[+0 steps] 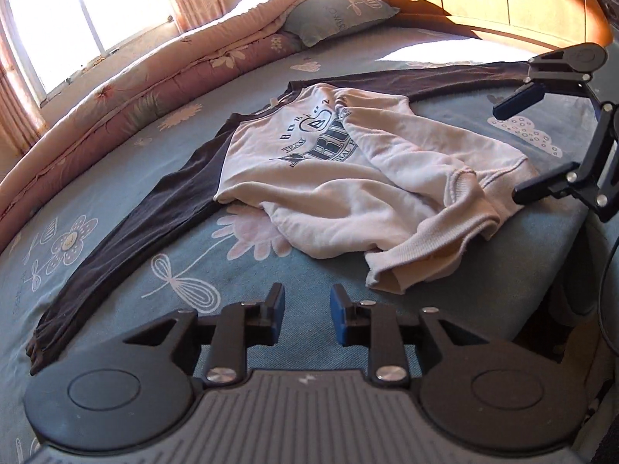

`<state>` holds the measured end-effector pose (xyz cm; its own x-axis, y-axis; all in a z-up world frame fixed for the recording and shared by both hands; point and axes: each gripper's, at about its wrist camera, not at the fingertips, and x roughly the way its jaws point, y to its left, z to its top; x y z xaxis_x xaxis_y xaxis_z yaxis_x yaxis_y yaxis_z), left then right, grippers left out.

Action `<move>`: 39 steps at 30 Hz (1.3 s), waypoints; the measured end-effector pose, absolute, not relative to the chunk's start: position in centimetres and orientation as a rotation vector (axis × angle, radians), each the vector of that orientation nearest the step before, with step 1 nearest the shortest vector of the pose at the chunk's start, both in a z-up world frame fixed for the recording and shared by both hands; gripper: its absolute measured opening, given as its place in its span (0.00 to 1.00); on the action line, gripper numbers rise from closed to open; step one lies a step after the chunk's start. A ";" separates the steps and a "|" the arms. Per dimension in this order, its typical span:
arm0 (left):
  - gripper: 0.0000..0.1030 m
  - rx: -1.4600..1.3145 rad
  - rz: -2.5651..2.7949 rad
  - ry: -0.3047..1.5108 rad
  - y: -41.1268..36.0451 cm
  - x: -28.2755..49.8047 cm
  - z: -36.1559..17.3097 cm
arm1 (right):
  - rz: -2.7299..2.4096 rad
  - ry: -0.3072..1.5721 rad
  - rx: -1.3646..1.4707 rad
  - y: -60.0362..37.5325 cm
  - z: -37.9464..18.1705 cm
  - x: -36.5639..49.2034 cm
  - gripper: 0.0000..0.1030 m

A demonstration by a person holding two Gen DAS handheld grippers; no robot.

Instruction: Fold clothes

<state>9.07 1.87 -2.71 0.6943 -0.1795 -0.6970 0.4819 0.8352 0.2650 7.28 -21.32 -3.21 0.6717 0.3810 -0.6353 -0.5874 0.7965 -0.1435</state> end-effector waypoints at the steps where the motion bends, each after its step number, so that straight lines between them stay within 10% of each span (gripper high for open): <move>1: 0.38 0.433 -0.378 0.723 2.2 9.3 -2.7 | 0.598 0.613 -0.401 -19.9 -3.1 7.2 0.90; 8: 0.51 0.345 -0.386 0.729 3.5 9.2 -2.8 | 0.791 0.577 -0.772 -10.3 -5.1 7.1 0.78; 12: 0.57 0.292 -0.416 0.748 3.9 8.8 -3.2 | 0.757 0.597 -1.011 -7.8 -8.0 7.0 0.16; 39: 0.63 -0.956 -0.574 1.074 5.2 18.7 -12.5 | 0.682 0.702 -0.126 -22.7 -4.2 10.7 0.24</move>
